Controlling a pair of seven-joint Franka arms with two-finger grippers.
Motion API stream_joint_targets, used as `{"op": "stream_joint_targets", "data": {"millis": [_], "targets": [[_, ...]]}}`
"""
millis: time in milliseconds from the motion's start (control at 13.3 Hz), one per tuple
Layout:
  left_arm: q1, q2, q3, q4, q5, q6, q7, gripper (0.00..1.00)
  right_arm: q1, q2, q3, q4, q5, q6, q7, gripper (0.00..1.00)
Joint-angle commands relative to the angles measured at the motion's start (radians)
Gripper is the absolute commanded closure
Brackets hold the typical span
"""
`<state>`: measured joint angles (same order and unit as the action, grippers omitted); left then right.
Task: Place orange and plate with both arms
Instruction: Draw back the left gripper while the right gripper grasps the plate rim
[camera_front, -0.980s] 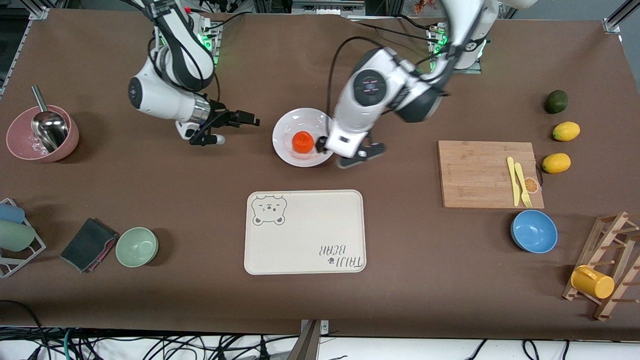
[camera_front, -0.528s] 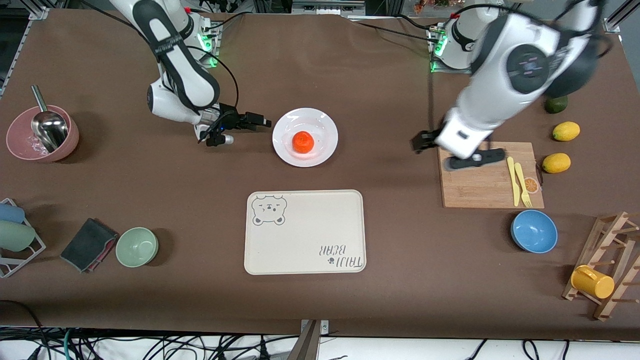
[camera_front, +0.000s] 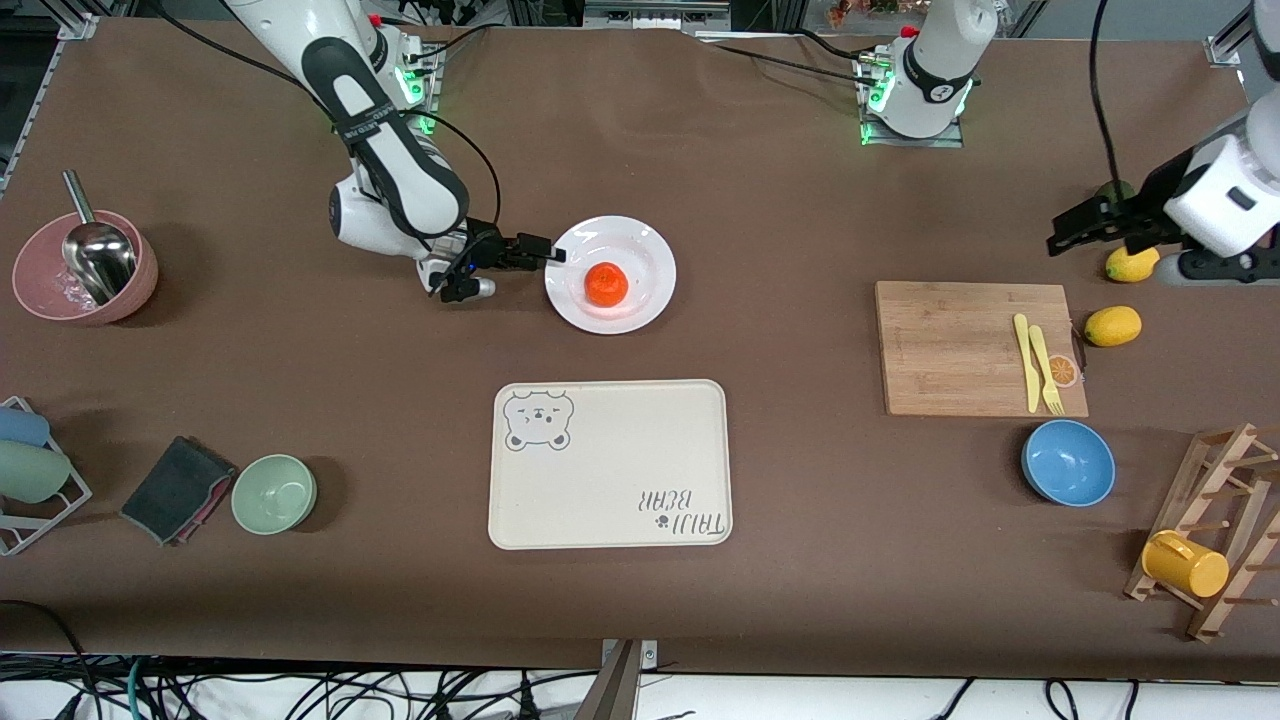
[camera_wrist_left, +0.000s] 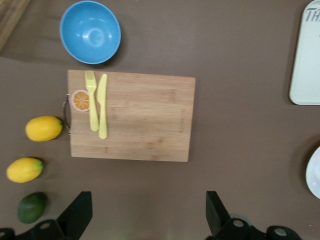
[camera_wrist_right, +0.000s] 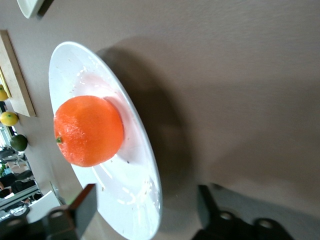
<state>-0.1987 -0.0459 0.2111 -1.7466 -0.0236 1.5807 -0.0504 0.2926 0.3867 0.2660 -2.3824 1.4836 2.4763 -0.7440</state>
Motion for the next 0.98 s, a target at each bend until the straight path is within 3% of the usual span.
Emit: {"op": "stream_joint_targets", "data": {"millis": [0, 75, 528, 905], "targets": [[-0.013, -0.005, -0.025, 0.035, 0.100, -0.039, -0.026, 0.01, 0.017, 0.061, 0.002, 0.052, 0.024, 0.026, -0.058, 0.83], [-0.013, -0.003, -0.024, 0.042, 0.118, -0.048, -0.028, 0.01, 0.017, 0.069, 0.004, 0.058, 0.024, 0.026, -0.063, 1.00], [-0.019, 0.035, -0.019, 0.081, 0.094, -0.047, -0.039, 0.00, 0.002, 0.077, -0.001, 0.115, 0.009, 0.021, -0.084, 1.00], [-0.019, 0.070, -0.018, 0.197, 0.056, -0.099, -0.063, 0.00, -0.061, 0.077, -0.036, 0.230, 0.010, -0.022, -0.020, 1.00]]}}
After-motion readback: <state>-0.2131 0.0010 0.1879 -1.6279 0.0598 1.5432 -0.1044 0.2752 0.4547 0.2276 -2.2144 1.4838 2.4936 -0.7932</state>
